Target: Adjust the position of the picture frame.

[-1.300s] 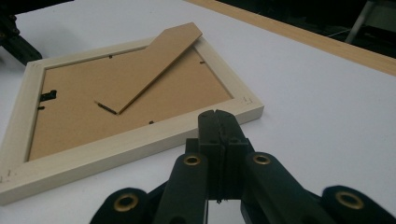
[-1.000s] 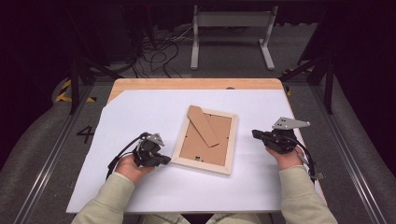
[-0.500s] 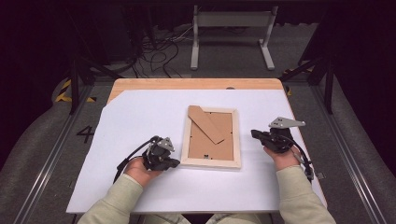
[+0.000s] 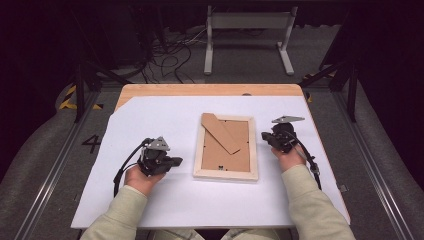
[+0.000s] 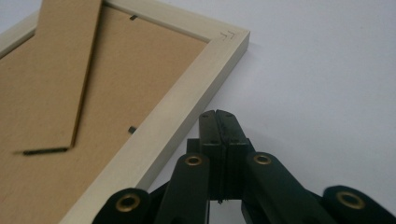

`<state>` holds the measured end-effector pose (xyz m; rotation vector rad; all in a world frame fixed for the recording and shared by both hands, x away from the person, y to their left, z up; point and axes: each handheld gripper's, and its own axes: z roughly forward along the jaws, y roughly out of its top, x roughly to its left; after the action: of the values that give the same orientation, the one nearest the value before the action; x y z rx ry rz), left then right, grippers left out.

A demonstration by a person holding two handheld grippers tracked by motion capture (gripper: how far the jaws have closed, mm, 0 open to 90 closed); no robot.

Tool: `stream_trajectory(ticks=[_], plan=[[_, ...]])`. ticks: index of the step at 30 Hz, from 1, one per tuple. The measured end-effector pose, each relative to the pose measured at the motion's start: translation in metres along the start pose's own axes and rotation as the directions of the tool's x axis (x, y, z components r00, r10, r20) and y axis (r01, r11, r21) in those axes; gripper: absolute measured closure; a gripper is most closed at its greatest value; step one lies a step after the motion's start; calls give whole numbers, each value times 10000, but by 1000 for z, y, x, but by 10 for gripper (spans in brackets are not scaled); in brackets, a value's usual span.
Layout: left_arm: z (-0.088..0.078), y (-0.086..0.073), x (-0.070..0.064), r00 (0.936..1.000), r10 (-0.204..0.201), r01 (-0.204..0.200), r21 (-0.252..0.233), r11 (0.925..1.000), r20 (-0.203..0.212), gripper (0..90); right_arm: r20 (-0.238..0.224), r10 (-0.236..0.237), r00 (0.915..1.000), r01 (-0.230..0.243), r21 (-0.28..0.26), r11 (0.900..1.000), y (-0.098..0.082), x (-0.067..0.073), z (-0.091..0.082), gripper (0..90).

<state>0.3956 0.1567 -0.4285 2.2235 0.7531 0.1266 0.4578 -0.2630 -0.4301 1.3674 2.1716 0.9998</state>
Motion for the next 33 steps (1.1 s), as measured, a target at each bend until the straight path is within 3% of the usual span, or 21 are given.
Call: stream_trajectory(ticks=[6, 8, 13, 19, 20, 22, 33], plan=[[-5, -5, 4, 9999, -107, 105, -170, 9998, -128, 893, 761, 224, 9969, -253, 370, 9990, 10, 1, 23, 900], [-6, -6, 4, 9998, -175, 173, -190, 9997, -127, 893, 810, 261, 9964, -294, 394, 9988, 12, 0, 25, 900], [-9, -12, 5, 9989, -369, 365, -153, 9992, -284, 894, 1099, -6, 9939, -61, 609, 9981, 16, -2, 37, 900], [-16, -18, 6, 9973, -549, 535, -291, 9981, -481, 894, 1022, -135, 9947, 88, 461, 9989, 16, -2, 43, 900], [-17, -20, 7, 9970, -539, 524, -281, 9982, -555, 894, 892, -471, 9949, 436, 408, 9982, 17, 1, 45, 900], [-17, -21, 7, 9960, -687, 669, -327, 9972, -569, 894, 1058, -670, 9921, 635, 364, 9973, 17, 3, 46, 900], [-15, -21, 9, 9958, -713, 699, -263, 9972, -577, 893, 694, -483, 9964, 485, -3, 9988, 21, 5, 48, 900]])
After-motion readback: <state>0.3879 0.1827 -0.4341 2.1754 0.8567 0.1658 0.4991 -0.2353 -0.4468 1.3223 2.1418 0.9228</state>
